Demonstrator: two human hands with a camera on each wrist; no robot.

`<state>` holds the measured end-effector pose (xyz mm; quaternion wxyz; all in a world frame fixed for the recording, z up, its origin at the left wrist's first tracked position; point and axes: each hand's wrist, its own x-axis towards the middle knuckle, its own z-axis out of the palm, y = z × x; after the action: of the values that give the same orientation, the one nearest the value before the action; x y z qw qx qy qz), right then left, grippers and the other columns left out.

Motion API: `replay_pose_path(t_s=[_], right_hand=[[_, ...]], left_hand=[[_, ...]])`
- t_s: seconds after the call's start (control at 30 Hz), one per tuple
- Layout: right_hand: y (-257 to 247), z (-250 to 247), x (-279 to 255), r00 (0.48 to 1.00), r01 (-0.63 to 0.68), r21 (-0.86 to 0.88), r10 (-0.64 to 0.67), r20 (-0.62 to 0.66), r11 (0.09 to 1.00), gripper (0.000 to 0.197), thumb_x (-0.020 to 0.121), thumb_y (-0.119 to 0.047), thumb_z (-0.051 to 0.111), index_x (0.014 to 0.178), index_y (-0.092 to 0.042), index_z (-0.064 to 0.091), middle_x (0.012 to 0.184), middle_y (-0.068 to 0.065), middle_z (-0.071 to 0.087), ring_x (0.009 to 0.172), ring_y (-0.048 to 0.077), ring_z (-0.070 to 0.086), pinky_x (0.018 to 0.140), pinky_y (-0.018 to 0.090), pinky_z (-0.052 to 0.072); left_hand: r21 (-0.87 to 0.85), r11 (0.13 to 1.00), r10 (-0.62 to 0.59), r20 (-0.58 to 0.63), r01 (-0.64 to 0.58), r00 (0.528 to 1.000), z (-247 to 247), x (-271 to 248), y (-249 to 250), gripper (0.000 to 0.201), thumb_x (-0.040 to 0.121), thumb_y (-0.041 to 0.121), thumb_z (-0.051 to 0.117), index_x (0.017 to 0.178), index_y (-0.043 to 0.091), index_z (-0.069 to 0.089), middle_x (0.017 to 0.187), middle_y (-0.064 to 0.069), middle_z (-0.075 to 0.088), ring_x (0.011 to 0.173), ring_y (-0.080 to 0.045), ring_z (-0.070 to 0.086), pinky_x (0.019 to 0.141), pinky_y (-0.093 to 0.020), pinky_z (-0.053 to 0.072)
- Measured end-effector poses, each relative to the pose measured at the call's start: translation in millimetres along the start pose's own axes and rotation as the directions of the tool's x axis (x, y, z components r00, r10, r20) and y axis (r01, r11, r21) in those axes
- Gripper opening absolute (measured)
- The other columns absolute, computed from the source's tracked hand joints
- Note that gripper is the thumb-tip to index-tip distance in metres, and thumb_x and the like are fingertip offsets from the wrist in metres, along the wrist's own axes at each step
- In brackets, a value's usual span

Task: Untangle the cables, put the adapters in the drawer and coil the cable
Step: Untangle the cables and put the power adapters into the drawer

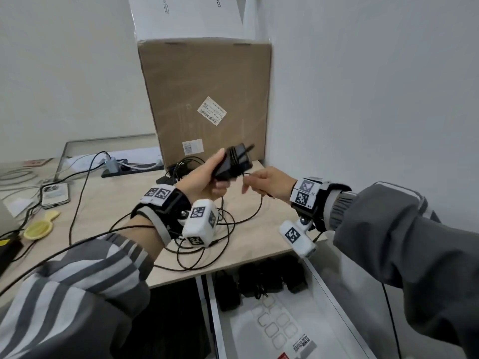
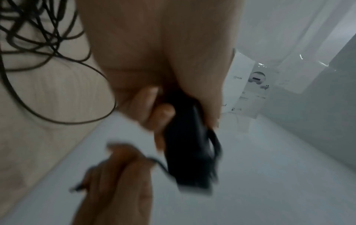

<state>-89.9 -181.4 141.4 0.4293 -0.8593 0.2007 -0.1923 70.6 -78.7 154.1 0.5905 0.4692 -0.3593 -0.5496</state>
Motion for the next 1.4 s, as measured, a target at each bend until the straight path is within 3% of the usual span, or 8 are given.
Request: replay_pose_path(t_s=[0.2,0.37,0.57,0.7,0.8,1.07,1.23,1.4], right_hand=[[0,3,-4,0.963,-0.014,-0.469,0.138,0.232,0.883,0.029,0.087,-0.010,0.062,0.060,-0.021,0.058,0.052,-0.010,0.047,0.043,-0.001,0.041,0.050,0.012,0.031],[-2,17,-2,0.956,-0.195,-0.339,0.255,0.142,0.920,0.019,0.092,-0.003,0.050,0.097,-0.001,0.069,0.072,0.003,0.059,0.062,0.007,0.052,0.054,0.017,0.042],[-2,33,-11,0.913,-0.257,-0.159,0.185,-0.363,0.953,0.023,0.088,-0.008,0.054,0.094,-0.003,0.075,0.083,0.014,0.073,0.078,0.023,0.066,0.082,0.038,0.054],[-2,39,-33,0.851,-0.158,-0.102,0.083,-0.518,0.982,0.024,0.091,-0.013,0.053,0.100,-0.007,0.075,0.097,0.008,0.070,0.105,0.026,0.060,0.090,0.032,0.045],[3,40,-42,0.837,-0.171,-0.027,0.131,-0.532,0.985,0.028,0.096,-0.018,0.050,0.112,-0.011,0.071,0.131,0.011,0.052,0.131,0.026,0.041,0.109,0.033,0.031],[23,28,-91,0.945,-0.100,-0.107,0.061,-0.322,0.989,0.056,0.092,-0.015,0.059,0.144,-0.012,0.039,0.144,0.006,0.047,0.131,0.020,0.046,0.112,0.036,0.034],[28,11,-115,0.961,-0.048,0.355,0.141,-0.239,0.933,0.044,0.097,0.001,0.047,0.139,-0.008,0.046,0.140,0.013,0.049,0.117,0.021,0.053,0.095,0.038,0.051],[22,12,-126,0.956,0.042,0.474,0.102,-0.274,0.879,0.041,0.098,0.001,0.043,0.138,-0.007,0.047,0.136,0.013,0.053,0.120,0.023,0.054,0.088,0.029,0.055]], left_hand=[[0.742,0.646,-0.370,0.099,0.179,0.924,-3,-22,-1,0.024,0.097,0.032,0.048,0.095,0.010,0.054,0.066,-0.003,0.053,0.045,-0.009,0.045,0.040,-0.016,0.035],[0.970,0.141,-0.179,-0.174,0.200,0.968,3,-10,-3,0.042,0.089,0.050,0.057,0.103,0.011,0.060,0.079,-0.006,0.063,0.062,-0.018,0.060,0.064,-0.032,0.057],[0.648,0.742,0.133,-0.393,0.171,0.910,22,-7,-48,0.036,0.092,0.036,0.059,0.098,0.000,0.059,0.080,-0.014,0.064,0.059,-0.024,0.064,0.051,-0.030,0.058],[0.211,0.976,0.051,-0.451,0.052,0.891,44,-7,-68,0.039,0.091,0.028,0.063,0.105,-0.008,0.057,0.099,-0.022,0.062,0.078,-0.027,0.065,0.062,-0.035,0.061],[-0.072,0.997,-0.027,-0.371,0.000,0.928,59,-15,-79,0.031,0.094,0.021,0.059,0.101,-0.008,0.057,0.091,-0.021,0.061,0.079,-0.026,0.063,0.072,-0.038,0.060],[-0.243,0.967,-0.133,-0.204,0.082,0.970,82,-39,-89,0.041,0.096,0.035,0.052,0.120,0.001,0.052,0.113,-0.025,0.060,0.102,-0.036,0.063,0.073,-0.038,0.057],[-0.220,0.962,-0.200,-0.156,0.163,0.967,85,-51,-84,0.042,0.102,0.039,0.035,0.092,0.001,0.048,0.099,-0.031,0.060,0.078,-0.040,0.068,0.057,-0.034,0.059],[-0.271,0.953,-0.169,-0.105,0.135,0.980,98,-56,-91,0.034,0.095,0.035,0.052,0.100,0.002,0.056,0.087,-0.016,0.060,0.075,-0.023,0.064,0.057,-0.023,0.056]])
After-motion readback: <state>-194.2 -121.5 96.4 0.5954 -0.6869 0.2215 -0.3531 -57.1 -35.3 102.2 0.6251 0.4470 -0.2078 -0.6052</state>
